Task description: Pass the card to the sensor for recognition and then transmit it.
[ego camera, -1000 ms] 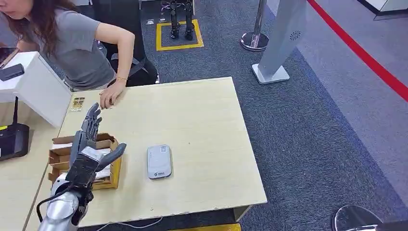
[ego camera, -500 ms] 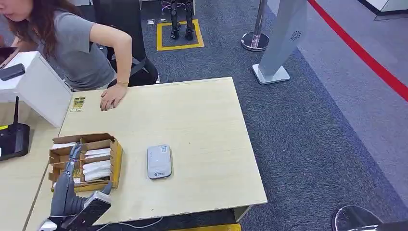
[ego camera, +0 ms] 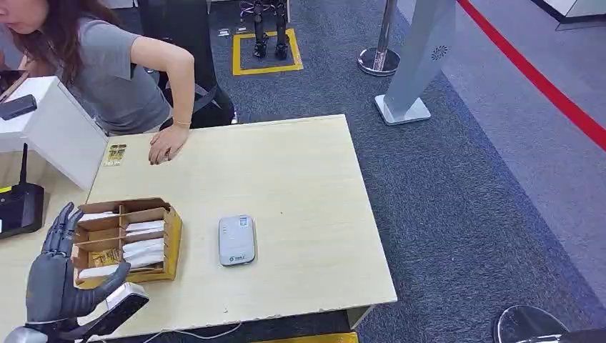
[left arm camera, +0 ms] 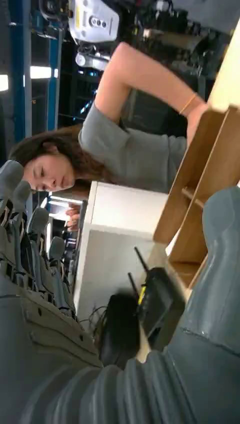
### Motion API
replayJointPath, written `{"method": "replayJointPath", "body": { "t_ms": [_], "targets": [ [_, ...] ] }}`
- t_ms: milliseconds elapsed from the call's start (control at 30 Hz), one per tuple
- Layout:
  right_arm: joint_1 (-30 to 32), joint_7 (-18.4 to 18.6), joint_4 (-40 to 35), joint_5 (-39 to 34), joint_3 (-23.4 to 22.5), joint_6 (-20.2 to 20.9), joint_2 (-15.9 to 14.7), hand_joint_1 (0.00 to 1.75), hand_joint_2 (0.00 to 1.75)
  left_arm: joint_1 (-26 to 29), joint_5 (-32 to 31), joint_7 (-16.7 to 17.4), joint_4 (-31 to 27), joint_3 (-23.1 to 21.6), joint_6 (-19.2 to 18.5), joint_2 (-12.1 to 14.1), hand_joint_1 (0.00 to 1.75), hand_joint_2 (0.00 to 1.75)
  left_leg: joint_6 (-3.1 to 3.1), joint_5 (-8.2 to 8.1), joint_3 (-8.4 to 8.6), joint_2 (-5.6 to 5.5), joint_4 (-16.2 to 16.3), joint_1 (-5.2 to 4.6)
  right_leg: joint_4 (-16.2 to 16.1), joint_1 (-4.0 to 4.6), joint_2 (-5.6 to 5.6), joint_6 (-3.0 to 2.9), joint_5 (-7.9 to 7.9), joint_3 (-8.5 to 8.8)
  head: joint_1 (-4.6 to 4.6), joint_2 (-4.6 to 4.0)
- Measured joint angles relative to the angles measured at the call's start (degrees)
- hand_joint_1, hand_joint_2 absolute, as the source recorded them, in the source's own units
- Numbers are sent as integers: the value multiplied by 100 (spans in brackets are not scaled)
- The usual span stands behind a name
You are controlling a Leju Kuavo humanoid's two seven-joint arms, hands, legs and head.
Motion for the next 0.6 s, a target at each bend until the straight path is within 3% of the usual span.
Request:
{"method": "replayJointPath", "body": {
  "t_ms": [133,600],
  "targets": [
    [-26,-52,0,2,9,0,4,0,0,-95,-67,11,6,74,-87,118,0,175,0,1,0,0,0,0,0,0,0,0,0,0,0,-2],
    [-36,20,0,2,9,-9,4,0,0,-187,-198,54,89,76,-35,168,0,175,-1,1,1,1,0,-2,0,0,1,0,1,2,2,0]
  ]
}}
